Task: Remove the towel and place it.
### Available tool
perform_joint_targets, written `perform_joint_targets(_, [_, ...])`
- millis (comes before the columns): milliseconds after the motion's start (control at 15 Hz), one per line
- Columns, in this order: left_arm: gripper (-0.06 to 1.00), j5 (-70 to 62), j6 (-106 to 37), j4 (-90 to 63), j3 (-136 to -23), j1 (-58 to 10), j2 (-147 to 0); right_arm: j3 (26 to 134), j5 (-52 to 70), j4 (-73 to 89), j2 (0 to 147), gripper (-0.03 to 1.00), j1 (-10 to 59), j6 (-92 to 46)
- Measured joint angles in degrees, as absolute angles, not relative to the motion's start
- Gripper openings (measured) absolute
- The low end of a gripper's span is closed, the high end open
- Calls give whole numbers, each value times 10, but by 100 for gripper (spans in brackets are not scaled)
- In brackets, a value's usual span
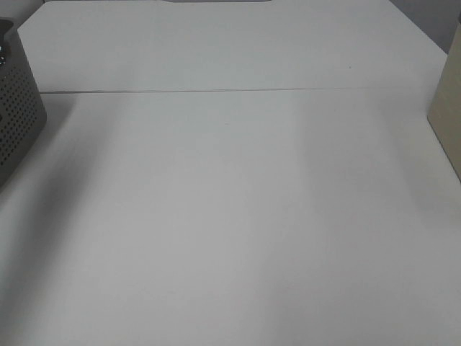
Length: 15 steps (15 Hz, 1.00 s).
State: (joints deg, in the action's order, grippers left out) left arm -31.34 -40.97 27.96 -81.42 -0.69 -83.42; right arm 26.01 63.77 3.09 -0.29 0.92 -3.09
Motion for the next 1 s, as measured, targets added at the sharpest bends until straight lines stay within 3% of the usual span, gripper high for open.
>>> perform_joint_targets(467, [0,-306,-410,281,-814,-184,-747,265,624,95,49,76,9,-76])
perform_joint_targets(733, [0,-302,-414,282,-814,-280,-745,273,516,340,187,76,9,-307])
perform_joint_targets(933, [0,-302,-416,282,-814,-361,-745,273,496,639,385,76,9,-634])
perform_joint_targets(1000, [0,-302,-416,282,-814,-374,-745,273,497,716,433,76,9,-684])
